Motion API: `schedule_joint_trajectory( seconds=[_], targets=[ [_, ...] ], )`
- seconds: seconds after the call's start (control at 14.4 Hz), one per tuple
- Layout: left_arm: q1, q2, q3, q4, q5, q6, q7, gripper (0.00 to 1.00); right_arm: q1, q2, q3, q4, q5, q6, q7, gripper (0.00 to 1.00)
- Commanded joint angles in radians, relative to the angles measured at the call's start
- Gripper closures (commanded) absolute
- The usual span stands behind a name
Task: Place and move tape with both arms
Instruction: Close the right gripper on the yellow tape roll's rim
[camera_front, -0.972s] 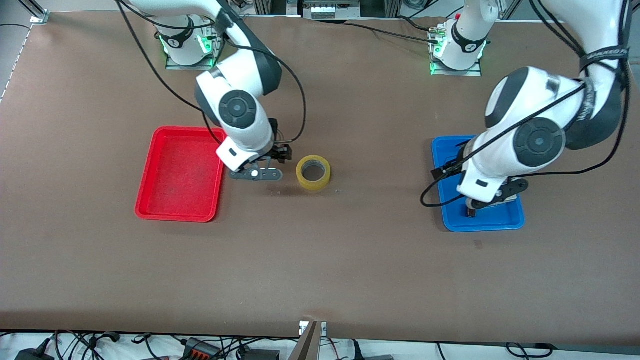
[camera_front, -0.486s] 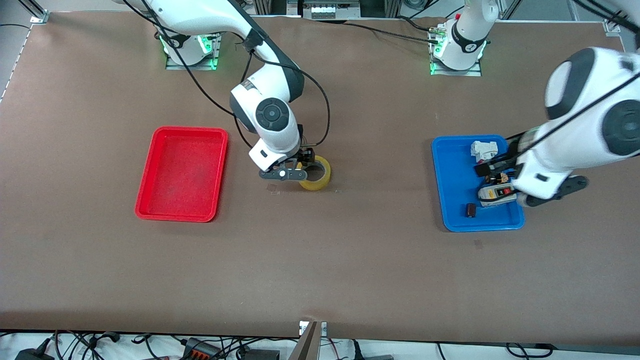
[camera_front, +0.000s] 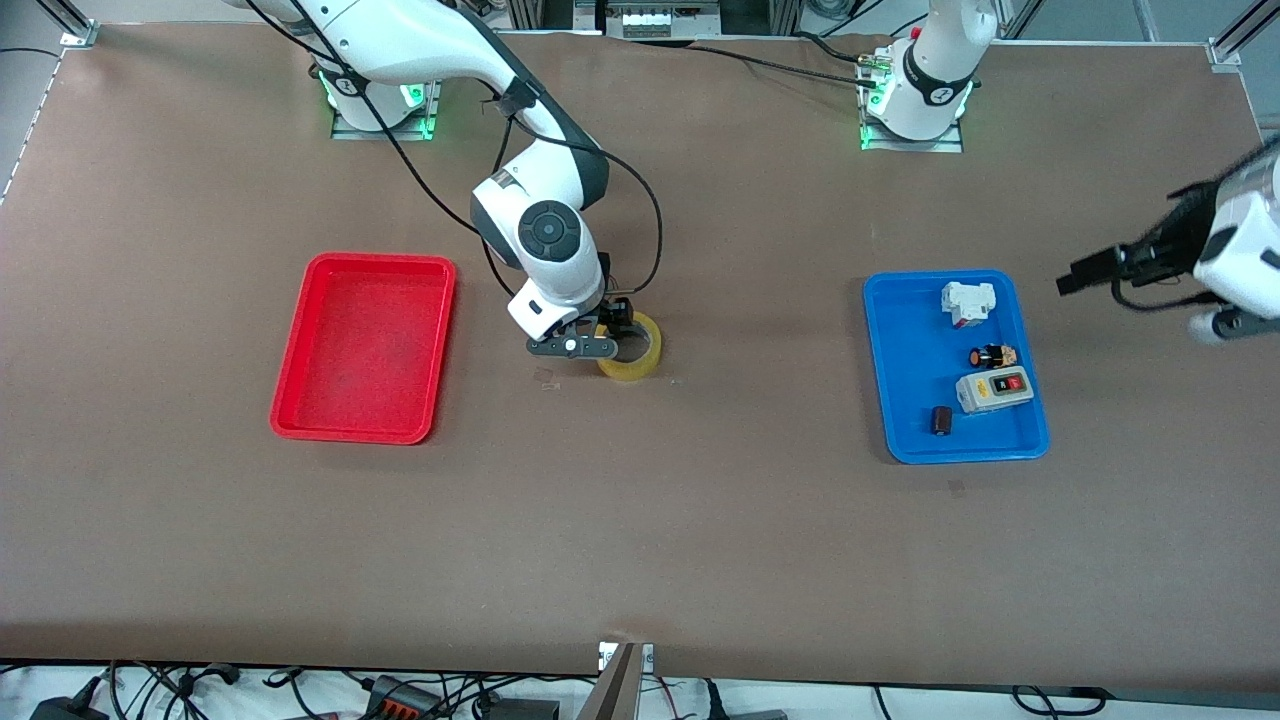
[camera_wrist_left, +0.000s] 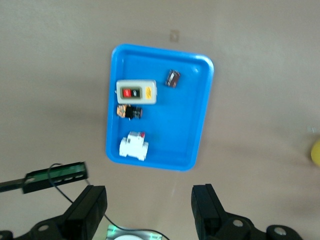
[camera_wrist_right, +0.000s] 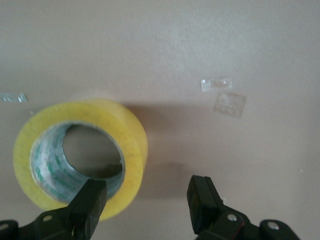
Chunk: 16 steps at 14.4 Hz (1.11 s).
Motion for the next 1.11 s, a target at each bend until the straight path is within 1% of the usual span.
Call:
schedule_joint_trajectory(
  seconds=[0.0,0.14,0.28,0.35,0.42,0.49,0.56,0.62,0.69,0.9,1.04],
  targets=[
    [-0.055,-0.080,0.021,-0.070,-0.024,-0.010,0.041,0.00,-0.002,0.027,-0.002,-0.002,0.001,0.088,0.008,0.05],
    [-0.058,-0.085,0.024,-0.068,-0.070,-0.021,0.035,0.00,0.002,0.053,-0.005,0.004,-0.025,0.117,0.002,0.05],
    [-0.061,-0.094,0.024,-0.068,-0.072,-0.018,0.035,0.00,-0.006,0.091,-0.008,0.029,-0.082,0.166,0.002,0.05],
    [-0.061,-0.094,0.024,-0.070,-0.069,-0.018,0.046,0.00,-0.005,0.105,-0.008,0.040,-0.088,0.167,0.003,0.06],
    [-0.061,-0.094,0.024,-0.071,-0.075,-0.018,0.046,0.00,0.000,0.107,-0.008,0.040,-0.093,0.167,0.002,0.09],
    [-0.061,-0.094,0.024,-0.070,-0.073,-0.018,0.032,0.00,0.001,0.107,-0.009,0.040,-0.093,0.167,0.002,0.17],
    [-0.061,-0.093,0.024,-0.070,-0.069,-0.018,0.032,0.00,-0.002,0.107,-0.009,0.040,-0.102,0.165,-0.002,0.35],
    [-0.061,-0.093,0.024,-0.071,-0.066,-0.032,0.031,0.00,-0.005,0.107,-0.009,0.037,-0.110,0.165,-0.002,0.82],
    [-0.052,-0.086,0.024,-0.070,-0.067,-0.050,0.034,0.00,-0.002,0.107,-0.009,0.038,-0.111,0.164,0.000,0.92],
    [-0.044,-0.089,0.019,-0.080,-0.067,-0.004,0.041,0.00,0.001,0.102,-0.009,0.043,-0.111,0.162,-0.005,0.97],
    [-0.034,-0.092,0.019,-0.084,-0.066,0.009,0.046,0.00,-0.002,0.102,-0.009,0.041,-0.113,0.162,-0.003,0.97]
  ],
)
